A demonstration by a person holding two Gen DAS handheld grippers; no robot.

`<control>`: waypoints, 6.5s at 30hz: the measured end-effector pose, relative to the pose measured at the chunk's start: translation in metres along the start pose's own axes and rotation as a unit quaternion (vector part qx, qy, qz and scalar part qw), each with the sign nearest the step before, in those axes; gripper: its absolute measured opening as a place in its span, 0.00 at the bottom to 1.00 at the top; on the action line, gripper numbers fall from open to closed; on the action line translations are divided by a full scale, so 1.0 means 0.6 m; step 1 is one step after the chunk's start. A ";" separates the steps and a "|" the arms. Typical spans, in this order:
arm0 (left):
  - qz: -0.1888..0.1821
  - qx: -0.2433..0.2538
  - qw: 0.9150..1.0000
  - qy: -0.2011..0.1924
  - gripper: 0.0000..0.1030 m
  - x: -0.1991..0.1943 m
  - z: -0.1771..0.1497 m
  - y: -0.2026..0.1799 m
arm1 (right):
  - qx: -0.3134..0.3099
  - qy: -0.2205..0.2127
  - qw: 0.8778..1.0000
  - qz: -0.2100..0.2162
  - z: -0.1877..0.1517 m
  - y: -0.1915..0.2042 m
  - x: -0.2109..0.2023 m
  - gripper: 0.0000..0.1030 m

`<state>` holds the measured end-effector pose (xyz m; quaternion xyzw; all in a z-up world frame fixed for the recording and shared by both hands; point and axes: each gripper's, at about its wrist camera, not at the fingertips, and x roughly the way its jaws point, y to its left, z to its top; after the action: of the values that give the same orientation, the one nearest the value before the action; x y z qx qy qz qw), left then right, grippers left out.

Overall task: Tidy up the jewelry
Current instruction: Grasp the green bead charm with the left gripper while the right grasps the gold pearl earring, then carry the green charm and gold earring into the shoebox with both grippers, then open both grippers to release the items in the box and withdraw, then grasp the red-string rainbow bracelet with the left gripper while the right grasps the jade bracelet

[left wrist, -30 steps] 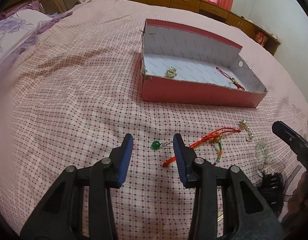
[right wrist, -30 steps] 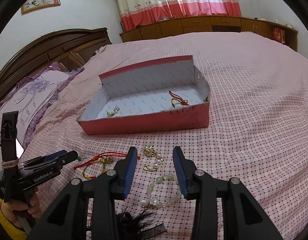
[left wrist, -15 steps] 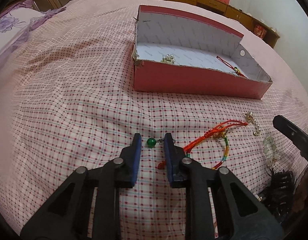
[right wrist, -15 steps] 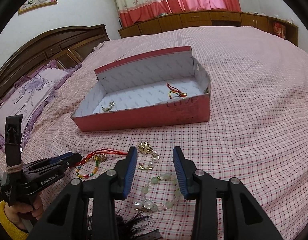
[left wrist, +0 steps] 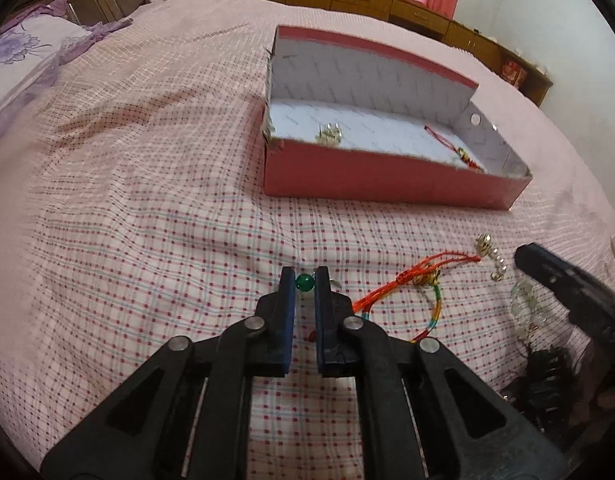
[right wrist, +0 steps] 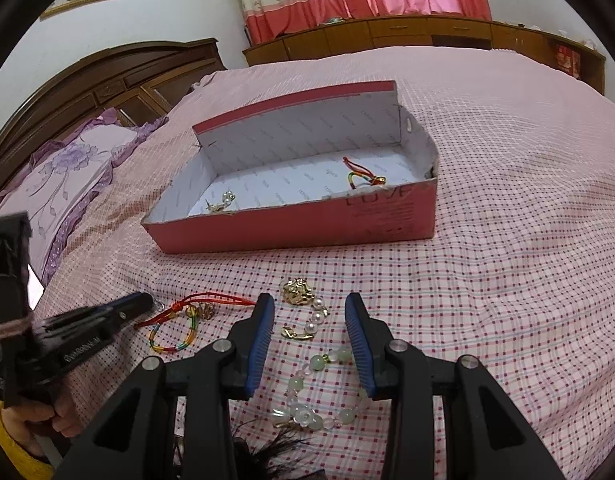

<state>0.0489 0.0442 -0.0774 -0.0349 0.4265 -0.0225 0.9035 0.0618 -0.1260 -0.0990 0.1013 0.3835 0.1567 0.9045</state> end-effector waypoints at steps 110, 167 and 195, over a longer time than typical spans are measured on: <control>0.020 0.021 0.993 -0.111 0.01 0.111 0.200 -0.055 | -0.023 -0.076 0.995 -0.064 0.207 -0.078 0.140 0.09; -0.012 0.047 0.997 -0.067 0.19 -0.104 0.060 -0.072 | -0.008 -0.117 0.993 -0.006 0.087 -0.008 -0.162 0.29; -0.012 0.055 0.997 0.052 0.20 0.004 -0.007 -0.071 | 0.001 0.004 1.000 -0.015 -0.032 -0.029 -0.070 0.32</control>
<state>0.0465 0.0011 -0.0783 0.0107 0.4707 -0.0581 0.8803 0.0235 -0.1565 -0.0897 0.0954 0.3887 0.1431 0.9052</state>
